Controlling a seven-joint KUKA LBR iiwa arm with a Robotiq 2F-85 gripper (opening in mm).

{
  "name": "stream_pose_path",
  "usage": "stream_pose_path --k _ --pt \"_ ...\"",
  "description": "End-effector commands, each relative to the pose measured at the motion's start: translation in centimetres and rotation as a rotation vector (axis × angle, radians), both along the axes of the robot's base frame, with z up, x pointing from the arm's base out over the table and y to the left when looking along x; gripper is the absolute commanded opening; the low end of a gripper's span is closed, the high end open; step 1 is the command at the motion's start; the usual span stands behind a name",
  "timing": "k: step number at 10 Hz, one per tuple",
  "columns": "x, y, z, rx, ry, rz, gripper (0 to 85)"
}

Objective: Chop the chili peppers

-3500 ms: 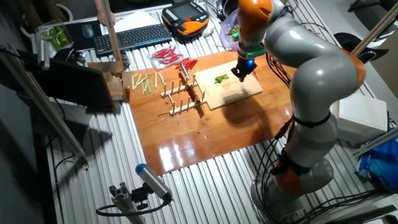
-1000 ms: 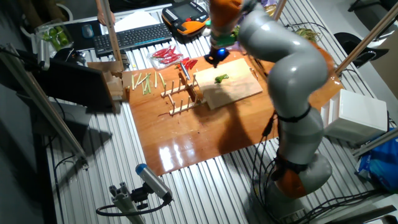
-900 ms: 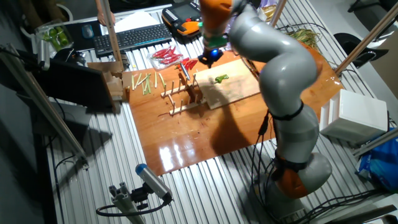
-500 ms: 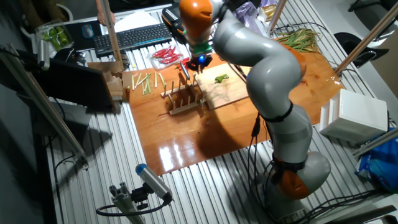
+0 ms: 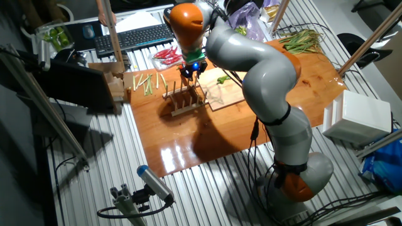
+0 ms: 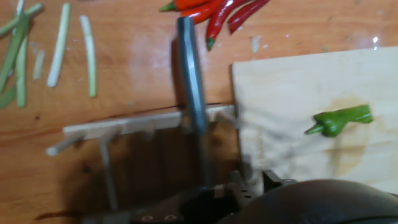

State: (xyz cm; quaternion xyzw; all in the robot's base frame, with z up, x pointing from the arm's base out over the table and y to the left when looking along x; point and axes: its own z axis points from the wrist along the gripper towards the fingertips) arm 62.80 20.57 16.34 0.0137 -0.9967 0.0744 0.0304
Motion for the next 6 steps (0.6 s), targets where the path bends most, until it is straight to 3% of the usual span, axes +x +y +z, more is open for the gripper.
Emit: stream_pose_path --k 1,6 --pt "-0.1 0.1 -0.5 0.003 -0.004 0.001 34.0" --pt "-0.23 0.3 -3.2 -0.025 -0.037 0.039 34.0"
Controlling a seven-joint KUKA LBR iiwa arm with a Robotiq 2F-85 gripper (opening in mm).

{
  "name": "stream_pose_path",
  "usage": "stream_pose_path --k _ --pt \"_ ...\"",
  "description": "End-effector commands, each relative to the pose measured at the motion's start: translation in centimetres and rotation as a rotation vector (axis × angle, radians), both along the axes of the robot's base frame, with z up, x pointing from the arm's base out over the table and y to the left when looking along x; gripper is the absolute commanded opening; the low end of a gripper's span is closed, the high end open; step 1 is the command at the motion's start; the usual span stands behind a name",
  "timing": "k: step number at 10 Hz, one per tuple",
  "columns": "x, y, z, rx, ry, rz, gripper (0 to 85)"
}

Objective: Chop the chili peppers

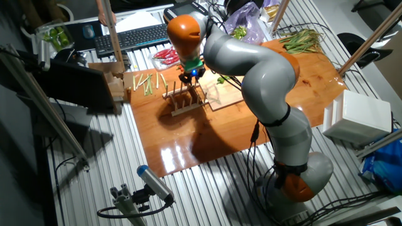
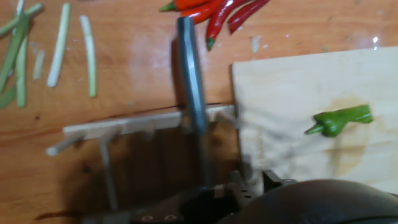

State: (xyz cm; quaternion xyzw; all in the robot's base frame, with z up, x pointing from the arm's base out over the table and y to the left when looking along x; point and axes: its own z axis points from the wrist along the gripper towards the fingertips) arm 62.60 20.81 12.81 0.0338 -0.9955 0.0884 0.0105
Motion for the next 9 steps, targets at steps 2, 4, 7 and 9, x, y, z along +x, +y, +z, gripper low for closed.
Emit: stream_pose_path --k 2,4,7,9 --pt "0.01 -0.1 -0.8 0.0 0.002 0.014 34.0" --pt "-0.05 -0.2 -1.3 -0.012 -0.001 0.023 34.0" --pt "-0.14 -0.7 -2.1 -0.022 -0.02 0.038 34.0" --pt "-0.32 -1.1 -2.5 -0.011 -0.026 0.041 34.0"
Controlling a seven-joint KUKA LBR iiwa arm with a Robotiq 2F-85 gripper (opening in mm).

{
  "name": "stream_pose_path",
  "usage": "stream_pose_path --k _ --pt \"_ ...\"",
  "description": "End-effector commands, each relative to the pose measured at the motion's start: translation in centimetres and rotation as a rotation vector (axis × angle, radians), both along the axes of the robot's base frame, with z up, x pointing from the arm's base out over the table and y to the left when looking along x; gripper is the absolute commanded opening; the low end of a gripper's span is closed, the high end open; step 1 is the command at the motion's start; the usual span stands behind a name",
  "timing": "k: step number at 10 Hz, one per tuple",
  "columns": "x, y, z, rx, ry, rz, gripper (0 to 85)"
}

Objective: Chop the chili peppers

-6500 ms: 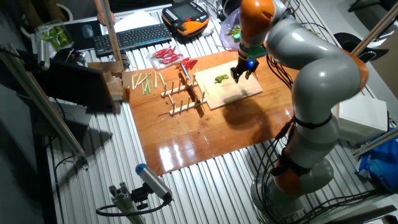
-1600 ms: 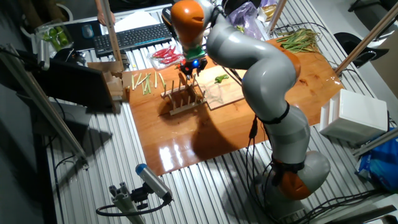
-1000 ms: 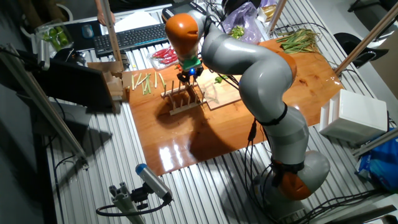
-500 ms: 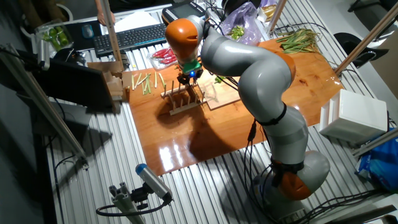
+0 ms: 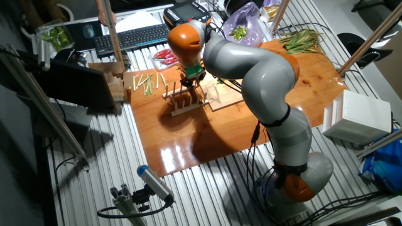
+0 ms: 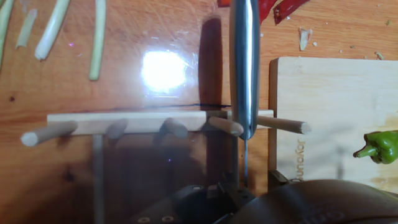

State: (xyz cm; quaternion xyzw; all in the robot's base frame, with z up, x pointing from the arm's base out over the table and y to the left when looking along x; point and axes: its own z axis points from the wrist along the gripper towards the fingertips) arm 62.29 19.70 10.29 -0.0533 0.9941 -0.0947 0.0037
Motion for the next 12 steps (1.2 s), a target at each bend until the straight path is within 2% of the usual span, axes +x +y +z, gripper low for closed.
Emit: stream_pose_path --k 1,4,5,7,12 --pt "-0.02 -0.04 -0.05 0.002 0.0 0.001 34.0" --pt "-0.08 -0.24 -0.25 0.008 -0.008 0.002 34.0" --pt "-0.03 -0.17 -0.17 0.017 -0.002 0.001 17.0" --pt "0.05 0.09 0.0 0.023 0.008 -0.007 17.0" --pt "0.1 0.08 -0.01 0.019 0.0 -0.009 17.0"
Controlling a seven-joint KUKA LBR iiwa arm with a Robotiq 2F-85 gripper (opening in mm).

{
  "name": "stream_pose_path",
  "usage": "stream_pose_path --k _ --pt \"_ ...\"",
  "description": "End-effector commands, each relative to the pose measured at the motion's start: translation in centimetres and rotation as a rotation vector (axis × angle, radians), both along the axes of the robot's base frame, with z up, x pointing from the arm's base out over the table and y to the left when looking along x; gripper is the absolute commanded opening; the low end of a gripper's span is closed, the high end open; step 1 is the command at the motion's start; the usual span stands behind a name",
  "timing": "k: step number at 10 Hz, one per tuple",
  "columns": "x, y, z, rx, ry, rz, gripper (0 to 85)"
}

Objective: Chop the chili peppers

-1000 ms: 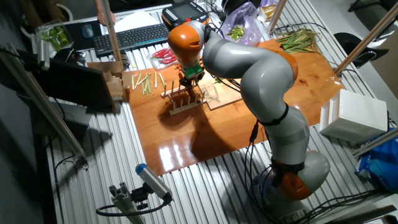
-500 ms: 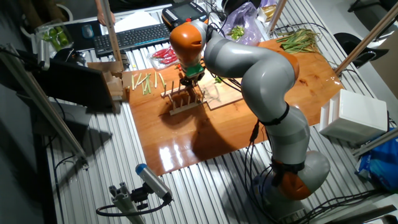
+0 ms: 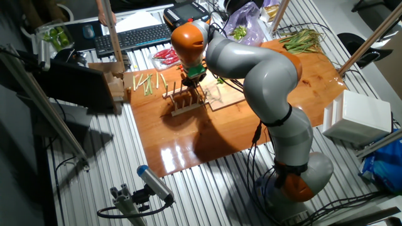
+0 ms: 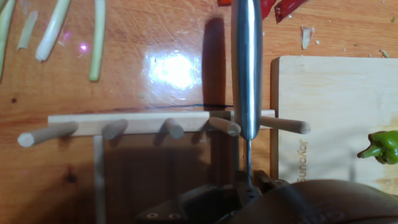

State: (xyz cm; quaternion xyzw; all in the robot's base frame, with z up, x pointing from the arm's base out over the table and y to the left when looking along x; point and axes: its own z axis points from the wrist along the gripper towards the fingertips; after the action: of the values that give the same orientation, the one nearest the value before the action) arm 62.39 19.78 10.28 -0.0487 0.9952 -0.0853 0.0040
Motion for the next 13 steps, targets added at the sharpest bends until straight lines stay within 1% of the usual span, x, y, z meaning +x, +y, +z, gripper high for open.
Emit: stream_pose_path --k 1,2,3,6,7,8,9,10,11,12,13 --pt "-0.02 0.0 -0.1 0.0 -0.003 -0.002 17.0" --pt "-0.01 -0.1 -0.1 0.002 -0.005 -0.005 17.0" --pt "-0.02 -0.1 -0.1 0.005 -0.005 -0.005 0.0" --pt "0.09 -0.1 0.2 0.003 0.003 -0.003 0.0" --pt "0.38 -0.3 0.7 0.011 0.016 0.004 0.0" --pt "0.76 -0.6 1.5 0.038 0.027 0.01 0.0" --pt "1.2 -0.9 2.8 0.069 0.048 0.01 0.0" --pt "1.51 -1.1 4.3 0.083 0.061 0.005 0.0" --pt "1.54 -1.2 6.2 0.095 0.06 -0.022 0.0" --pt "1.38 -1.1 8.2 0.096 0.059 -0.042 0.0" --pt "1.14 -1.3 10.3 0.108 0.062 -0.054 0.0"
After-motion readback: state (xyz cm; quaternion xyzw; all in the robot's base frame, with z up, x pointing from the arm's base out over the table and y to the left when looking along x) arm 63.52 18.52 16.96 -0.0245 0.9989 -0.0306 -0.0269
